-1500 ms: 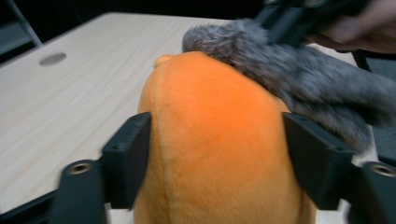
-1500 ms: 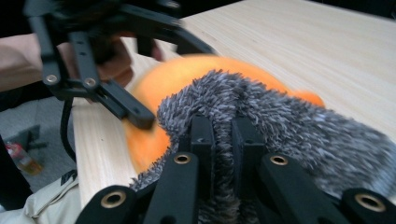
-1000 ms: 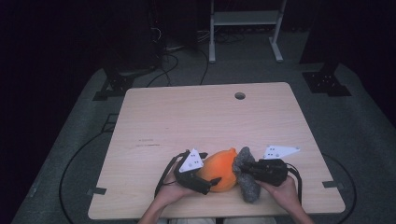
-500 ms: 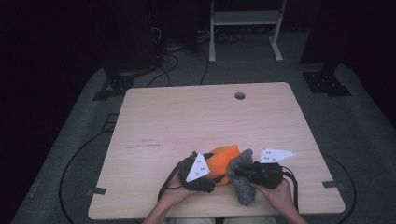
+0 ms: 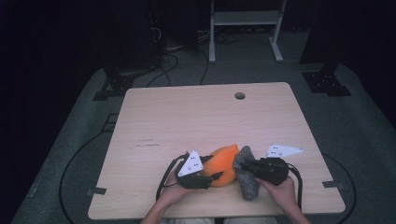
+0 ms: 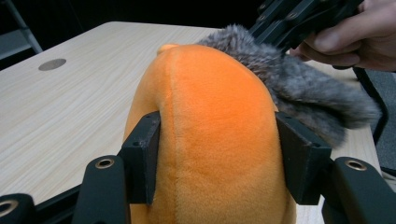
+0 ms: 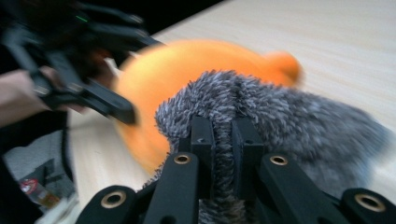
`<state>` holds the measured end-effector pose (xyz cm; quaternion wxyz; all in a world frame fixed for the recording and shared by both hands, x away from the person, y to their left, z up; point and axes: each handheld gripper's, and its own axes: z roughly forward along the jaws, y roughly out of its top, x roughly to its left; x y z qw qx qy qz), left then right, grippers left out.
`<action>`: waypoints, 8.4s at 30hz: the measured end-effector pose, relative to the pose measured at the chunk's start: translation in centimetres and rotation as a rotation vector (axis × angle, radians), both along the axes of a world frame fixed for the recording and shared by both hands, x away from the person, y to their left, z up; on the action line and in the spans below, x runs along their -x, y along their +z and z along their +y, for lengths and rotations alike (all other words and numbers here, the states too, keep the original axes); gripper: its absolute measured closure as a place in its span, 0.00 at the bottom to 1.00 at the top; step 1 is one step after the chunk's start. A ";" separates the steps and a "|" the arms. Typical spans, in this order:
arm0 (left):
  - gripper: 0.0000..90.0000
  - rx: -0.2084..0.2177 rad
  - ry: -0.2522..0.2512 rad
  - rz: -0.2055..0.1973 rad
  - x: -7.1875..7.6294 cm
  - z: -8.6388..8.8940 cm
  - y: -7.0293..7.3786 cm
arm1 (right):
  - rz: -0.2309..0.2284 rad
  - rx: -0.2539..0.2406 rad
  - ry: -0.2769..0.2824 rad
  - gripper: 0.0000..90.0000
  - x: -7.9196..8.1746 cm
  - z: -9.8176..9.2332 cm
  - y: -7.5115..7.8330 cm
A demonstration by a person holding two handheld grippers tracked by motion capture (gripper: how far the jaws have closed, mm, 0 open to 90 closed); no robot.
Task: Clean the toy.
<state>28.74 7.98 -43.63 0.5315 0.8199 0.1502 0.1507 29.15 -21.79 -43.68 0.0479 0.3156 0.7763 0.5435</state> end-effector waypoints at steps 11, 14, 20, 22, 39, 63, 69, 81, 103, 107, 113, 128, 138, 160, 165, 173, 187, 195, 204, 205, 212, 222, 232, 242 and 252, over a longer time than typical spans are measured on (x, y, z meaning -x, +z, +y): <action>0.42 0.006 -0.003 0.038 -0.2 0.6 -0.1 | 0.012 0.029 -0.041 0.90 -0.5 -0.3 -0.5; 0.42 -0.003 -0.015 0.026 -0.1 0.4 -0.1 | 0.058 0.014 -0.071 0.90 -1.1 -1.4 -1.0; 0.41 -0.010 -0.031 0.005 0.2 0.1 -0.3 | 0.001 -0.032 -0.052 0.90 -0.6 -0.7 0.0; 0.40 -0.007 -0.027 0.006 0.2 0.2 -0.4 | 0.030 -0.025 -0.069 0.90 -0.8 -0.8 -0.3; 0.37 -0.038 -0.082 -0.086 1.1 -0.4 -0.6 | -0.028 -0.098 -0.060 0.90 -0.3 -0.4 1.9; 0.35 -0.045 -0.096 -0.112 1.4 -1.2 -0.3 | -0.089 -0.007 -0.049 0.90 -0.1 -0.2 3.3; 0.35 -0.030 -0.105 -0.093 1.4 -1.3 -0.4 | -0.027 0.032 -0.106 0.90 -1.3 -1.3 1.6; 0.36 -0.033 -0.112 -0.101 1.2 -1.4 -0.4 | -0.037 0.055 -0.092 0.90 -1.3 -0.8 1.9; 0.38 -0.038 -0.103 -0.082 0.4 -1.0 -0.2 | -0.143 0.050 0.002 0.90 1.8 1.8 4.4; 0.39 -0.044 -0.102 -0.075 0.3 -1.0 -0.2 | -0.116 0.083 0.024 0.90 0.9 2.7 3.3; 0.40 -0.029 -0.090 -0.071 0.1 -1.3 -0.3 | -0.082 0.047 -0.067 0.90 0.5 0.8 3.1; 0.41 -0.038 -0.081 -0.075 -0.1 -1.1 -0.3 | -0.122 0.036 -0.053 0.90 1.1 0.8 3.4; 0.41 -0.039 -0.075 -0.073 0.0 -1.3 -0.3 | -0.104 0.094 -0.062 0.90 0.4 1.0 2.5; 0.23 -0.032 -0.041 0.031 -0.7 -0.2 -0.7 | -0.090 0.053 -0.073 0.90 -0.1 0.3 2.1; 0.42 0.001 -0.010 0.015 -0.7 -0.6 0.0 | -0.074 0.036 -0.141 0.90 0.0 -1.1 2.3; 0.45 0.070 -0.002 0.134 -1.0 -0.4 0.7 | -0.223 0.073 0.004 0.90 2.8 2.5 4.7; 0.45 0.103 0.043 0.174 -1.3 0.2 0.7 | -0.228 0.122 0.022 0.90 2.5 3.3 3.9; 0.45 0.080 0.068 0.099 -0.8 0.0 0.9 | -0.133 0.094 -0.064 0.90 0.9 0.4 3.0; 0.37 -0.030 0.007 -0.073 0.9 -2.2 0.6 | -0.045 0.064 -0.074 0.90 0.1 -1.2 2.4; 0.37 -0.034 0.004 -0.078 0.9 -2.3 0.6 | -0.053 0.062 -0.078 0.90 0.3 -1.3 2.5; 0.38 -0.090 -0.025 -0.165 1.4 -2.6 0.2 | -0.210 0.134 0.037 0.90 2.4 2.8 4.5; 0.38 -0.078 -0.045 -0.169 1.5 -2.6 0.0 | -0.144 0.071 -0.092 0.90 0.7 -1.5 3.8; 0.38 -0.140 -0.056 -0.253 2.6 -3.6 0.0 | -0.201 0.133 0.040 0.90 1.3 1.8 4.3; 0.18 -0.026 0.081 -0.013 -0.3 -1.1 0.0 | -0.128 0.122 -0.046 0.90 0.1 -0.1 3.1; 0.31 -0.053 0.036 -0.130 1.1 -1.6 0.4 | -0.181 0.133 0.003 0.90 1.7 3.0 4.1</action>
